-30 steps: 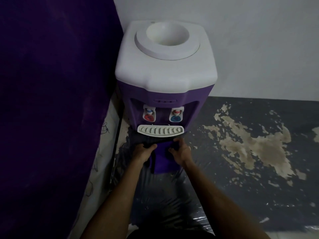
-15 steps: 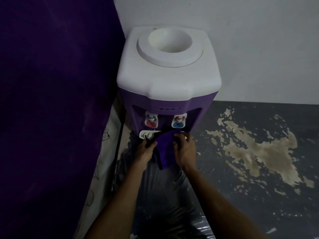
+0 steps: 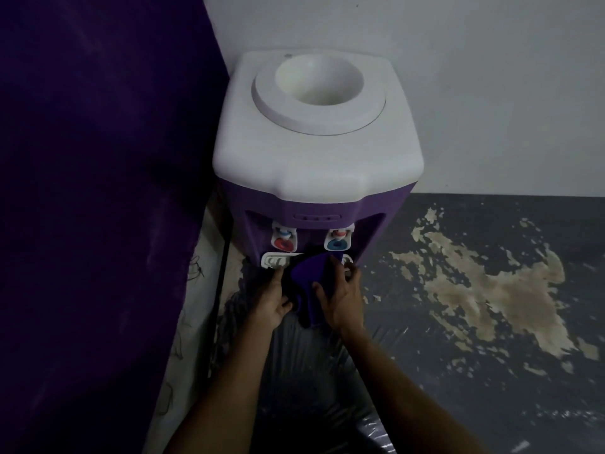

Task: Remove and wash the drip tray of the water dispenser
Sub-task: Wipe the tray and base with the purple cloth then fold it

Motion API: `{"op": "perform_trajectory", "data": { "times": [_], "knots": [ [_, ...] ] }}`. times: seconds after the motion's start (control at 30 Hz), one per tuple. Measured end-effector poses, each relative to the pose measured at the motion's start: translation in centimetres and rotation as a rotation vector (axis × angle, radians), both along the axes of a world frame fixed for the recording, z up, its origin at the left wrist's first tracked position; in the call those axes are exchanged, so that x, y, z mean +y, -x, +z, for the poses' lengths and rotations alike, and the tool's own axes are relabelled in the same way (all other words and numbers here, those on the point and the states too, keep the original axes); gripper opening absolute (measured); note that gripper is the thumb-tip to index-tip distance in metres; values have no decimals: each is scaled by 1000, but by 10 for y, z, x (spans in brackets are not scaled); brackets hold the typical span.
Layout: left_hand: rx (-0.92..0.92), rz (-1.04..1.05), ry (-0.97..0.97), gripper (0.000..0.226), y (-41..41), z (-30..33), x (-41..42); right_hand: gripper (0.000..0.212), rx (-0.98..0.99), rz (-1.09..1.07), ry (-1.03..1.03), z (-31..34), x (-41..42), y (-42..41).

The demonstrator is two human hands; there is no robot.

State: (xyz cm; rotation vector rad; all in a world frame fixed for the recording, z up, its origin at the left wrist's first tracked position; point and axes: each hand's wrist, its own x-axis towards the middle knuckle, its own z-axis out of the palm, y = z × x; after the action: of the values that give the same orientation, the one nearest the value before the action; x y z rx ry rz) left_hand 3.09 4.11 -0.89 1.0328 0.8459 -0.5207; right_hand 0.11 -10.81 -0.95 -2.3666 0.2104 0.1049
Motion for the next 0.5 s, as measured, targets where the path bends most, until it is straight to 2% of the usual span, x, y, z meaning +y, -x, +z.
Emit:
{"op": "perform_trajectory", "data": {
  "times": [0.2,0.5],
  "knots": [
    [21,69,42,65,-9,0,4,67,-51,21,-41,-1,1,3],
    [25,54,8,66,-18,-3,7,65,-99,26,31,-1,4,5]
  ]
}}
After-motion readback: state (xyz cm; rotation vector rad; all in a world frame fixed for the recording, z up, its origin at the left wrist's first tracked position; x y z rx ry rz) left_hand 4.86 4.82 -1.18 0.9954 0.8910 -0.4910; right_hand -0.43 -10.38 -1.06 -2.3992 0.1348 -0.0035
